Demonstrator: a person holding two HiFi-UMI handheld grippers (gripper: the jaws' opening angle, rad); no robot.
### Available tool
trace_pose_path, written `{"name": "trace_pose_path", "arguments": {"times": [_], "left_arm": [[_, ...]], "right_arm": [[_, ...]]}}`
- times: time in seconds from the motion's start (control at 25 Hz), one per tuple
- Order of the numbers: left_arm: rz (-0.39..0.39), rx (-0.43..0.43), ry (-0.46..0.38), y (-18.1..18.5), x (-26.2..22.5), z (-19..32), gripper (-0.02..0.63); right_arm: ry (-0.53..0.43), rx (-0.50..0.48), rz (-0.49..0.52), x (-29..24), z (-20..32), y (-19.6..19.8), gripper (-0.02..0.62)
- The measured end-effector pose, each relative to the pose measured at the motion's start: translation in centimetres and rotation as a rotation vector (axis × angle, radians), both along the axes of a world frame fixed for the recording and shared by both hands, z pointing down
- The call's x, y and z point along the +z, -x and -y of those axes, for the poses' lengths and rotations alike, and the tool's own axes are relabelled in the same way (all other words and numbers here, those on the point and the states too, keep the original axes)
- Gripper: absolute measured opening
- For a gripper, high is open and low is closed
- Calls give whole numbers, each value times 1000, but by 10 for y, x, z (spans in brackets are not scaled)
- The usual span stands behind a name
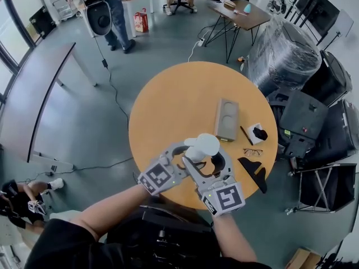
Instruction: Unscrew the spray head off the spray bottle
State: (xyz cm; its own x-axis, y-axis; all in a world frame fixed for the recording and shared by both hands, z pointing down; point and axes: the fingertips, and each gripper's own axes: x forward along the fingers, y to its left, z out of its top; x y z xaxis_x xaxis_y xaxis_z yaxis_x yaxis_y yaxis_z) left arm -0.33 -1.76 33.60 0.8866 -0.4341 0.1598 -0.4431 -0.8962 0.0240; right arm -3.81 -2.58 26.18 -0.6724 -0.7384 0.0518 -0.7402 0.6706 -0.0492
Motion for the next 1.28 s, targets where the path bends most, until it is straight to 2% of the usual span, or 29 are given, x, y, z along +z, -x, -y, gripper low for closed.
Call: {"name": "trace_pose_path", "arguments": {"times": [0.2, 0.32, 0.4, 0.48, 0.68, 0.76, 0.88, 1.28], "left_arm": [[31, -95, -12, -7, 6, 7, 307], [40, -112, -13, -12, 10, 8, 307], [22, -93, -1, -12, 10, 7, 307], [-5, -50, 0, -10, 6, 5, 307], [-55, 134, -11, -10, -4, -9, 307], [-69, 201, -2, -10, -7, -15, 307], [-75, 231, -6, -10, -7, -16, 307], [-84, 210, -16, -13, 3, -13, 307]], "right_arm": [[-3, 207, -14, 1, 19, -11, 345], [-1, 232, -20, 5, 23, -16, 265], [-11, 178, -28, 4, 21, -11, 256], [-36, 79, -21, -1, 16, -3, 252], [-60, -217, 23, -11, -1, 4, 249], [-57, -289, 16, -14, -6, 5, 249], [-62, -315, 28, -20, -9, 5, 249], [-90, -298, 52, -45, -5, -6, 247]]}}
